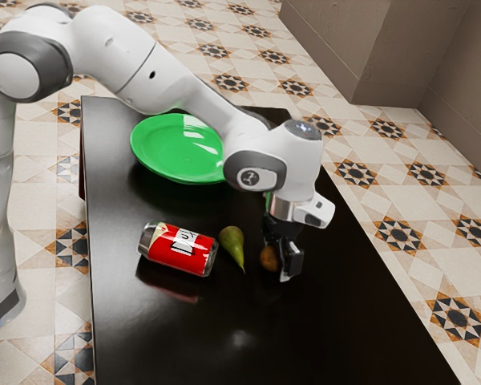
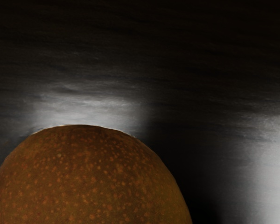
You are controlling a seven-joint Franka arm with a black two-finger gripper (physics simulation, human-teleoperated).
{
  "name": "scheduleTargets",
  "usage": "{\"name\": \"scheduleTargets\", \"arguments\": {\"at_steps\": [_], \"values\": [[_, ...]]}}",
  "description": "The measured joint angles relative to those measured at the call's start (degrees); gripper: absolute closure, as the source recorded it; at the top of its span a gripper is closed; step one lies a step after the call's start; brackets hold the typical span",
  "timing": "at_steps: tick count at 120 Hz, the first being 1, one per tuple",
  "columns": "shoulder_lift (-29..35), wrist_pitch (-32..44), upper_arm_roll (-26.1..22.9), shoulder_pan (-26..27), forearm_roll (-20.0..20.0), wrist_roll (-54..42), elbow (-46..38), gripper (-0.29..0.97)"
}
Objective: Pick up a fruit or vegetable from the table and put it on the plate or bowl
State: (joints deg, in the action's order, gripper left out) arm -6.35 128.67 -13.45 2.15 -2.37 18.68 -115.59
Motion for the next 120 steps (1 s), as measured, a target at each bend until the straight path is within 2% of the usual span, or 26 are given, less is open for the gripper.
{"name": "scheduleTargets", "arguments": {"at_steps": [15,22,41,58,69,86,107,120], "values": [[0.62,0.17,0.01,-0.06,-0.09,0.39,0.07,0.38],[0.93,0.15,0.05,-0.06,0.13,0.72,0.08,0.44],[2.89,-0.24,0.03,-0.13,0.58,1.64,0.09,0.45],[10.06,-3.83,1.1,0.35,0.71,2.25,0.11,0.45],[13.03,-7.81,6.13,1.59,0.93,2.44,3.2,0.45],[14.12,-12.89,14.0,-1.28,1.57,2.55,5.96,0.45],[19.41,-17.31,20.41,-1.18,2.14,2.55,4.4,0.45],[21.18,-20.66,22.15,-4.94,2.58,2.52,4.1,0.45]]}}
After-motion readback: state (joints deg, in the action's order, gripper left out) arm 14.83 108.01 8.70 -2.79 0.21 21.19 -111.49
